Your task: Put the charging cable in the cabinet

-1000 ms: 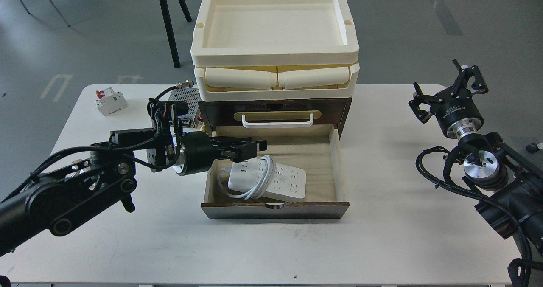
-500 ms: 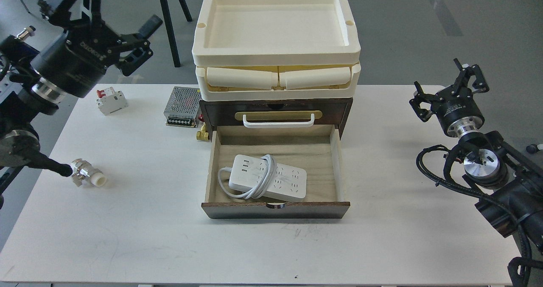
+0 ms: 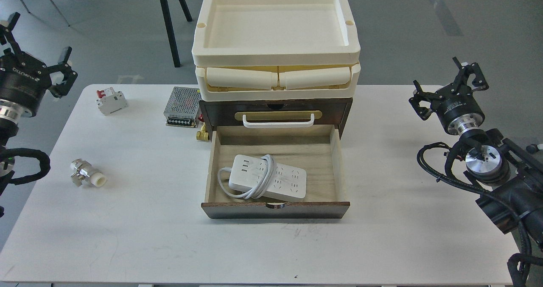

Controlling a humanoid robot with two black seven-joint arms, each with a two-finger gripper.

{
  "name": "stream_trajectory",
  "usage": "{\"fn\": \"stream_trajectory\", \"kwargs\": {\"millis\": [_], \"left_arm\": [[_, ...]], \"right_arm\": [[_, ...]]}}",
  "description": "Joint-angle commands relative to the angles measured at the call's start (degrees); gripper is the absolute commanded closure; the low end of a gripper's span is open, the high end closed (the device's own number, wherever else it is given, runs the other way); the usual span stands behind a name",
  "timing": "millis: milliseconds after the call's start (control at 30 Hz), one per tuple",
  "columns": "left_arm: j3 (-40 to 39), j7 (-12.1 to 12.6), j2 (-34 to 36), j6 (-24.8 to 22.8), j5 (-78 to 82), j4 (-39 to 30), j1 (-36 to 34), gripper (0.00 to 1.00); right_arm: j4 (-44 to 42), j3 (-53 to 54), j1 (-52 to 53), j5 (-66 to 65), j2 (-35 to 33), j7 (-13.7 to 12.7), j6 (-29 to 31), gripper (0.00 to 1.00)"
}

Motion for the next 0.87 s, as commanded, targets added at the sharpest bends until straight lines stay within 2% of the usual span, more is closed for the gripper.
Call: {"fn": "stream_trajectory", "kwargs": {"millis": [0,400,833], "left_arm": [[0.0,1.5,-3.0,0.0,-0.9,4.3,-0.3,0.00],[0.8,1.6,-11.6,0.0,-0.9,13.5,-5.0,0.00],[-0.1,1.4,-11.6,0.0,-1.7,13.6,-5.4,0.00]], "right_arm": [[0.0,0.1,-0.2,0.0,0.1,0.0,0.4,0.00],[0.1,0.2,-0.1,0.0,0.0,0.3,0.5,0.00],[0.3,0.1,-0.2,0.0,-0.1,0.6,0.7,0.00]]}}
